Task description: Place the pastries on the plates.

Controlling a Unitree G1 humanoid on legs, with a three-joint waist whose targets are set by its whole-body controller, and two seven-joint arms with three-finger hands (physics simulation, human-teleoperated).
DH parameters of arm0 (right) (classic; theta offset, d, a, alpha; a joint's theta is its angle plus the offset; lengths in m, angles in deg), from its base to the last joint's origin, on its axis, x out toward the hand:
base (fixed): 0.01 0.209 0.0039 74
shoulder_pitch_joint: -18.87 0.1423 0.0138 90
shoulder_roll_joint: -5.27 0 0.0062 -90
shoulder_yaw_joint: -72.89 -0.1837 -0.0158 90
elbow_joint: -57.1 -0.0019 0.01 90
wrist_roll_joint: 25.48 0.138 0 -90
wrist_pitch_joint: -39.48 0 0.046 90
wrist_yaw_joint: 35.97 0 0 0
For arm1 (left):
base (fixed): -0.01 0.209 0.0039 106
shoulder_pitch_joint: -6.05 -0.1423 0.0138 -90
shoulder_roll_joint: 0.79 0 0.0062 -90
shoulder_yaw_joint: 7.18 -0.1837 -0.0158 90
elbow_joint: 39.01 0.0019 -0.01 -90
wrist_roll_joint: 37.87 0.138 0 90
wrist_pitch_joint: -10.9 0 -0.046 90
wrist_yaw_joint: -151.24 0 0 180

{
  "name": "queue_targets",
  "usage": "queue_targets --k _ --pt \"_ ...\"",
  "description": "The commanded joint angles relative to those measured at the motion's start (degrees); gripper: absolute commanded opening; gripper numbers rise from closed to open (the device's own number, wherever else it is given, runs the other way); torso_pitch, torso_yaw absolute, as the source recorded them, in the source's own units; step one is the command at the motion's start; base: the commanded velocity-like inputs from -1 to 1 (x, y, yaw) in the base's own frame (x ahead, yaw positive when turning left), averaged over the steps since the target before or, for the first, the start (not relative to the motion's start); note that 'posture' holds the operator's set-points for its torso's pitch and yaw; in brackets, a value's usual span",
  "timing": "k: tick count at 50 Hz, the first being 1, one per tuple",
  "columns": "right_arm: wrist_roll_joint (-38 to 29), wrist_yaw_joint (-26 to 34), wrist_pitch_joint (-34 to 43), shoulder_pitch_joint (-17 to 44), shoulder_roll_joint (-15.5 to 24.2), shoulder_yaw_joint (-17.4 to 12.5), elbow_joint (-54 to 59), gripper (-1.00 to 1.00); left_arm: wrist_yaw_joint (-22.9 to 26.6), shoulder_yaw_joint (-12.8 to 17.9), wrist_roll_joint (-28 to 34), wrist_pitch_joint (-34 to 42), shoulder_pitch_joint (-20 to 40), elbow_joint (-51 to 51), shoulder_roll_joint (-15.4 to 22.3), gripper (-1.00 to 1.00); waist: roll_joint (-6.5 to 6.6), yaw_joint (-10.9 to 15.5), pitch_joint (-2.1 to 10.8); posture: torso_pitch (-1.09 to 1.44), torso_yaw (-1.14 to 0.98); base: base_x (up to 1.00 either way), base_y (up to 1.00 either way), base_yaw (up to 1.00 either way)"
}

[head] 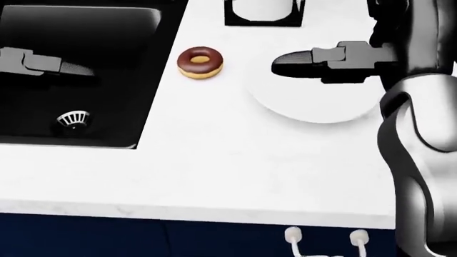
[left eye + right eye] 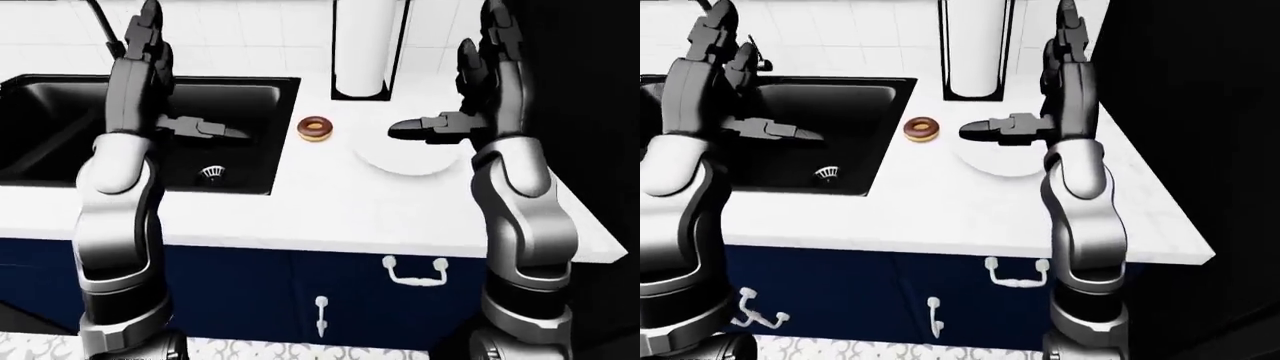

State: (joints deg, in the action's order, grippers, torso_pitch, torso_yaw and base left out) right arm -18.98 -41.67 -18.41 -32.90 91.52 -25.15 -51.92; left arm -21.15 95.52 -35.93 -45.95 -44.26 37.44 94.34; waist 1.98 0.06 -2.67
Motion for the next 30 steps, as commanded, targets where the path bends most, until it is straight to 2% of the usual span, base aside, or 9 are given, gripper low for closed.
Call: queue_targets --k 1,3,4,10,12,23,27,28,30 --pt "0.21 -0.89 -0.52 1.12 0.40 -1.05 -1.34 1.00 0.06 -0.30 -0.32 -1.17 1.18 -0.85 0.10 1.00 -0.30 -0.29 1.04 0.00 0.00 0.00 0.00 0.00" --pt "0.12 -0.92 -0.48 1.10 0.74 -0.92 -1.39 1.00 -0.03 -0.36 -0.42 -1.44 1.15 -0.67 -0.04 1.00 -3.14 0.10 0.98 0.00 0.00 0.00 0.00 0.00" --pt "0.09 -0.91 -0.26 0.99 0.83 -0.88 -1.73 1.00 -0.06 -0.37 -0.46 -1.61 1.00 -0.62 -0.10 1.00 -1.81 0.35 2.24 0.00 0.00 0.15 -0.01 0.00" --pt "-0.02 -0.92 -0.05 0.77 1.24 -0.97 -2.19 1.00 -0.20 -0.51 -0.43 -1.90 1.18 -0.23 -0.09 1.00 -1.35 -0.55 -0.50 0.00 0.00 0.23 0.00 0.00" --pt "0.03 -1.05 -0.86 0.50 0.89 -1.02 -1.92 1.00 -0.16 -0.44 -0.44 -1.74 1.04 -0.42 -0.04 1.00 0.39 -0.99 1.38 0.00 0.00 0.00 0.00 0.00" --pt "0.14 -1.20 -1.73 0.17 0.49 -1.00 -1.18 1.00 -0.07 -0.29 -0.32 -1.93 0.43 -0.62 -0.07 1.00 -0.40 -0.50 2.12 0.00 0.00 0.00 0.00 -0.41" --pt "-1.56 -1.23 -1.69 0.24 0.64 -0.74 -0.91 1.00 -0.06 -0.39 -0.35 -2.29 0.56 -0.10 -0.13 1.00 -4.73 0.86 1.91 0.00 0.00 0.00 0.00 0.00" --pt "-1.62 -1.20 -1.52 0.24 0.69 -0.74 -1.15 1.00 -0.05 -0.44 -0.37 -2.33 0.60 -0.05 -0.17 1.00 -2.39 0.80 1.30 0.00 0.00 0.00 0.00 0.00" --pt "-1.70 -0.94 -1.01 0.06 0.84 -0.75 -1.80 1.00 -0.09 -0.38 -0.38 -2.32 0.55 -0.07 -0.17 1.00 -2.96 0.61 1.84 0.00 0.00 0.00 0.00 0.00"
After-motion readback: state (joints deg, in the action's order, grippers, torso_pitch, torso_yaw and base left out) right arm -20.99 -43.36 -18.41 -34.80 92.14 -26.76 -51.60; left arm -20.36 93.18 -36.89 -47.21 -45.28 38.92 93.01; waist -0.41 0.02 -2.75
